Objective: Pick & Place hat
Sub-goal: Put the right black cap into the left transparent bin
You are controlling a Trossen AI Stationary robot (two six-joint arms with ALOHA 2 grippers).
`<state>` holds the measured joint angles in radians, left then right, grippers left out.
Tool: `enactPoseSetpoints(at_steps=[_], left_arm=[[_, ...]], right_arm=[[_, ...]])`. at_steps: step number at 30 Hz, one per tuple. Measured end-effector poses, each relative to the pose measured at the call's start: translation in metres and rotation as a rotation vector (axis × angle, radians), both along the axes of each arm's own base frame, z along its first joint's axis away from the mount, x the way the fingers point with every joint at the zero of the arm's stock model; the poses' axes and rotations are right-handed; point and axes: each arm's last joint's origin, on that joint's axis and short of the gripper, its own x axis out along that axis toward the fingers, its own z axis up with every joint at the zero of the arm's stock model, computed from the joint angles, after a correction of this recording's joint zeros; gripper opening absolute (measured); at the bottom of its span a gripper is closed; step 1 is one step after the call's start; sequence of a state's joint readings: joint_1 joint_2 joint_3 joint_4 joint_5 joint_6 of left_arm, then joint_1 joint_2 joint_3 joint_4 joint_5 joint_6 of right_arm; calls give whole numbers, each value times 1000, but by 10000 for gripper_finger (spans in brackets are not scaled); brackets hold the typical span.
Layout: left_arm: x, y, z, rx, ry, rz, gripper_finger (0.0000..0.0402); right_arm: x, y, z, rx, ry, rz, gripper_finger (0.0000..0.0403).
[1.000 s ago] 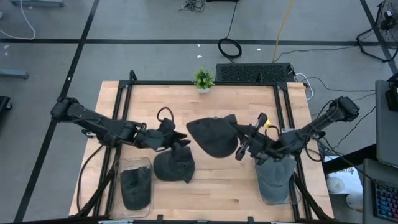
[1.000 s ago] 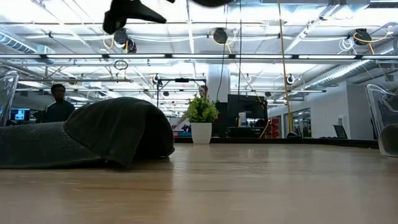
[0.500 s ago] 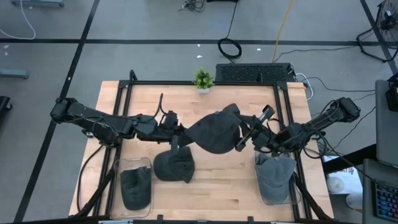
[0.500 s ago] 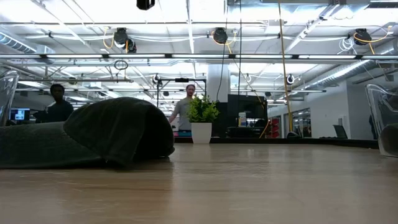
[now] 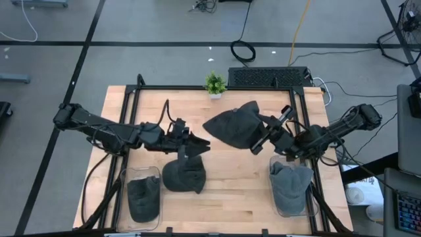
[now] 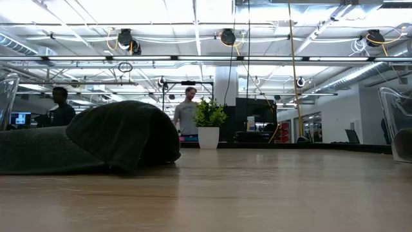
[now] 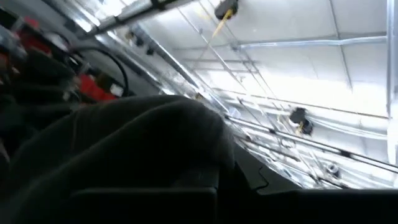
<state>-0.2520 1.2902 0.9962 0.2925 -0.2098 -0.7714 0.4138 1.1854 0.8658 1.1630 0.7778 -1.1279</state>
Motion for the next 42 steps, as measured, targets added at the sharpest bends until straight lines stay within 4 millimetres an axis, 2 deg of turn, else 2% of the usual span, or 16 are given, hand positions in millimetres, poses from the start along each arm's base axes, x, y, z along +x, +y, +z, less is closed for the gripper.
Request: enactPoseSetpoints(at_steps=[14, 21, 24, 27, 34, 42], left_arm=[[0, 3, 0, 52, -2, 91, 186], [21, -4, -14, 66, -30, 87, 186], [31, -7, -23, 129, -53, 90, 186], [36, -8, -24, 208, -95, 105, 186], [48, -9, -30, 251, -170, 133, 186], [68, -11, -54, 285, -226, 155, 186]], right_arm=[[9, -16, -2, 46, -62, 43, 0], [11, -21, -1, 49, -103, 103, 0], [11, -24, 0, 72, -124, 112, 0], [12, -24, 0, 84, -129, 117, 0], [9, -25, 2, 94, -172, 119, 0], [13, -24, 0, 102, -184, 153, 0]])
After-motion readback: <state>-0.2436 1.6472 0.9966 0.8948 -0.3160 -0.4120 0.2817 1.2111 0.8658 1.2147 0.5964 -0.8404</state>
